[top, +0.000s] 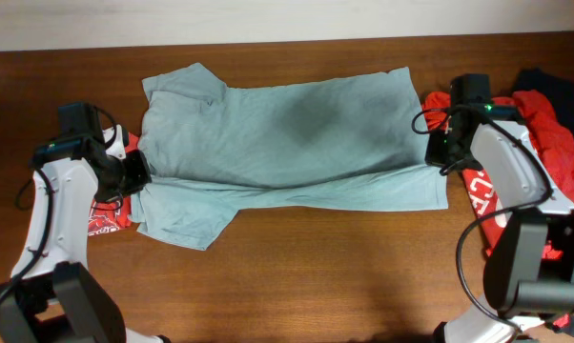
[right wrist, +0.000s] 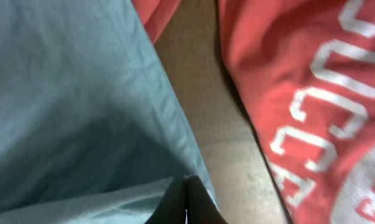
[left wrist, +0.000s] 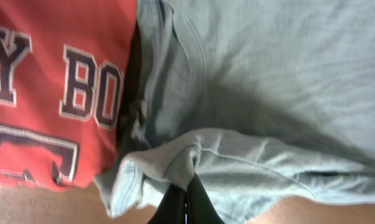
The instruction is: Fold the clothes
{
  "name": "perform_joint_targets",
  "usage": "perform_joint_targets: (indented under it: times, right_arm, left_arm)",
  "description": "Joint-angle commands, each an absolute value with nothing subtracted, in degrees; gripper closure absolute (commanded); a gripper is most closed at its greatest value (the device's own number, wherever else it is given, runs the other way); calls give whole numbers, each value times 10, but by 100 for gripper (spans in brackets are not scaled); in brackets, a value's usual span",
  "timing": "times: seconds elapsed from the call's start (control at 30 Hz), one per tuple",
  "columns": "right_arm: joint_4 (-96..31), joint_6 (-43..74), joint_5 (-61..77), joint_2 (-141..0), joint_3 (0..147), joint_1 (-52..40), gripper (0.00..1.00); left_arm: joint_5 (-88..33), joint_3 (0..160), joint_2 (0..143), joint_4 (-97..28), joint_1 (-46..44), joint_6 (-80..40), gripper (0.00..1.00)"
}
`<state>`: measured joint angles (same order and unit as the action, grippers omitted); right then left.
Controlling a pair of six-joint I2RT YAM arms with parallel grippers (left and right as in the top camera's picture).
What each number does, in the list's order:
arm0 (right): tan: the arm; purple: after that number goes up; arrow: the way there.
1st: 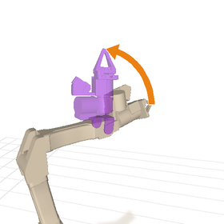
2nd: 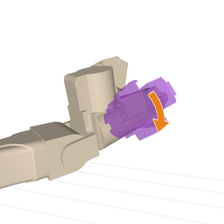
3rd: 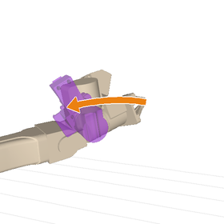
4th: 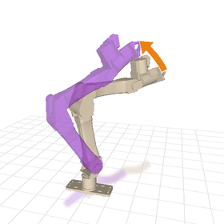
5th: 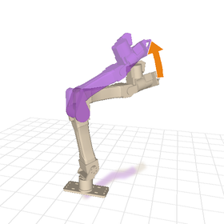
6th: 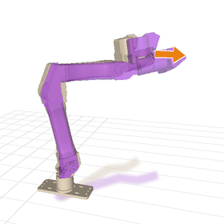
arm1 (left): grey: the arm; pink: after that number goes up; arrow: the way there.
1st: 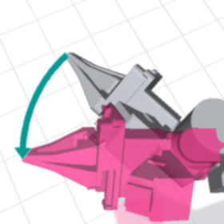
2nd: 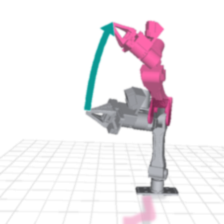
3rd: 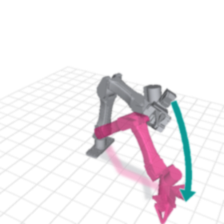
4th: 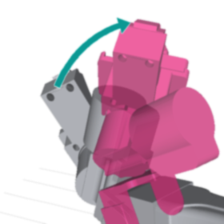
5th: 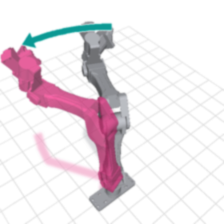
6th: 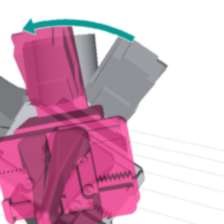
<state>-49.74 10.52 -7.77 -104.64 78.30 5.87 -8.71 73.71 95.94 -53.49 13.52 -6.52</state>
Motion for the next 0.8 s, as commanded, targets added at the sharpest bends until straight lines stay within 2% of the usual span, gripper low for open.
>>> perform_joint_targets:
  times: [0.0,0.27,0.33,0.37,0.4,0.5,0.57,0.77]
  right_arm:
    - [-471,108,-77,-1062,783,60,95]
    - [-414,108,-77,-1066,783,60,89]
    - [-410,108,-77,-1066,783,60,83]
    - [-409,108,-77,-1066,783,60,72]
    - [-409,108,-77,-1066,783,60,65]
    - [-416,108,-77,-1066,783,60,65]
    - [-425,108,-76,-1066,783,60,65]
    - [-441,108,-20,-1066,755,60,65]
  left_arm:
    - [-70,739,972,-505,137,-69,100]
    - [-70,739,976,-443,137,-69,99]
    - [-70,739,976,-443,137,-69,90]
    - [-70,739,976,-443,137,-69,74]
    - [-72,739,976,-443,136,-69,65]
    - [-77,739,976,-447,137,-69,63]
    - [-77,739,976,-456,136,-69,58]
    - [-76,738,976,-531,137,-68,58]
